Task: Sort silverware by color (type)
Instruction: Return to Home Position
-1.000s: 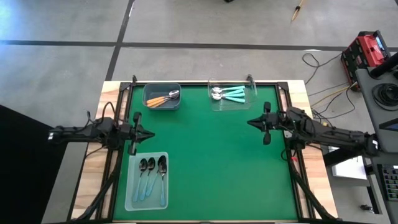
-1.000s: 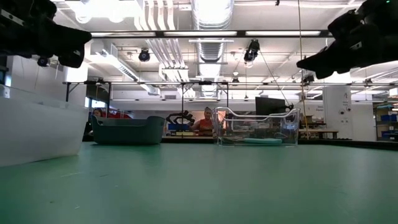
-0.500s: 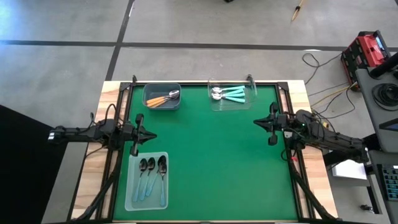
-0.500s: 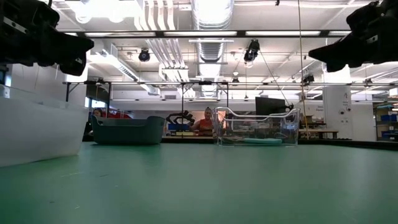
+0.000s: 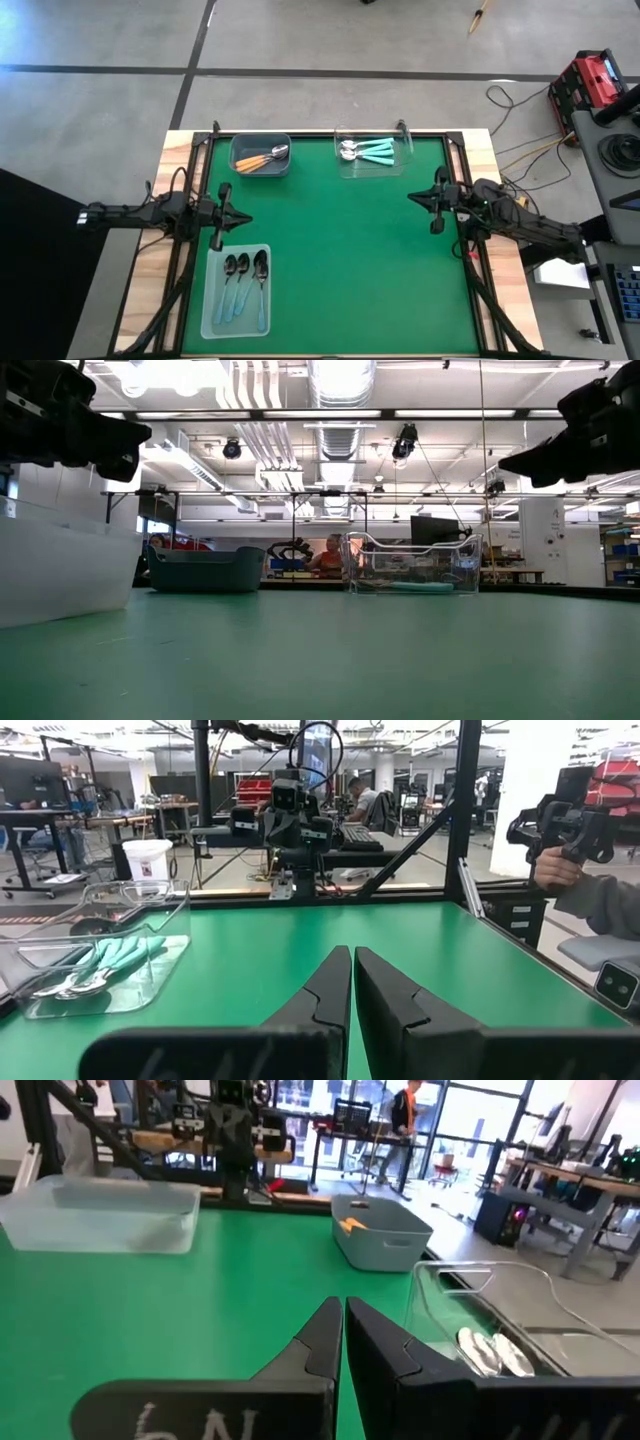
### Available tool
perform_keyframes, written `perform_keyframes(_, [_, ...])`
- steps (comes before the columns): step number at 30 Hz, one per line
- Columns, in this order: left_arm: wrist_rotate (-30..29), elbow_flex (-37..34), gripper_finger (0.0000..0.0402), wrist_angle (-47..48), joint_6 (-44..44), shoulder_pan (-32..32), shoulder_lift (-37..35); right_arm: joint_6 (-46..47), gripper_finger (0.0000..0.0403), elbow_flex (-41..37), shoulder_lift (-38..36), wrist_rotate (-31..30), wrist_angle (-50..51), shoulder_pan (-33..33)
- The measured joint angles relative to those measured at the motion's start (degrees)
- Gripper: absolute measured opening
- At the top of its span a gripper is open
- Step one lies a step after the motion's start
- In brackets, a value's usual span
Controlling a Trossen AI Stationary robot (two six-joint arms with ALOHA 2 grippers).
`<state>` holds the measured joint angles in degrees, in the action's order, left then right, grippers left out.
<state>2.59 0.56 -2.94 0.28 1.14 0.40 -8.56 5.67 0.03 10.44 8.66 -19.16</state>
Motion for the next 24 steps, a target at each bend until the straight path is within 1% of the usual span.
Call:
perform_keyframes(4, [-0.32,0.0,0.0,0.11,0.64,0.01,0.0,-1.01,0.0009,-1.92,0.02,-0.15,-1.76,0.02])
perform_keyframes(6, [-1.78,0.0,0.0,0.28,0.41,-0.01,0.1,-1.28,0.0009,-2.94,0.32,-0.55,-5.41,0.02])
perform_keyframes(8, [-4.55,0.0,0.0,0.31,-0.59,0.01,0.13,-1.36,0.0009,-3.56,0.72,-0.47,-7.25,0.01])
perform_keyframes(11, [-9.01,-0.02,0.0,0.67,-2.36,0.01,0.17,-1.43,0.0009,-3.63,0.79,-0.63,-7.32,0.02])
perform_keyframes(13, [-12.24,-0.02,0.0,0.25,-3.05,0.01,0.42,-0.77,0.0009,-3.67,0.76,-2.78,-7.16,0.02])
perform_keyframes(15, [-15.07,0.14,0.0,0.14,-2.83,0.01,0.82,-0.04,0.0009,-3.67,0.95,-6.39,-6.45,0.02])
perform_keyframes(17, [-15.81,0.43,0.0,0.45,-2.47,-0.01,1.02,0.96,0.0009,-3.67,1.68,-10.31,-6.01,0.01])
perform_keyframes(19, [-15.71,0.5,0.0,0.49,-2.39,-0.01,1.11,0.45,0.0009,-3.69,2.7,-12.41,-6.23,0.0])
perform_keyframes(24, [-15.63,0.54,0.0,0.51,-2.35,-0.01,1.12,1.02,0.0009,-3.69,5.1,-13.06,-6.25,0.0])
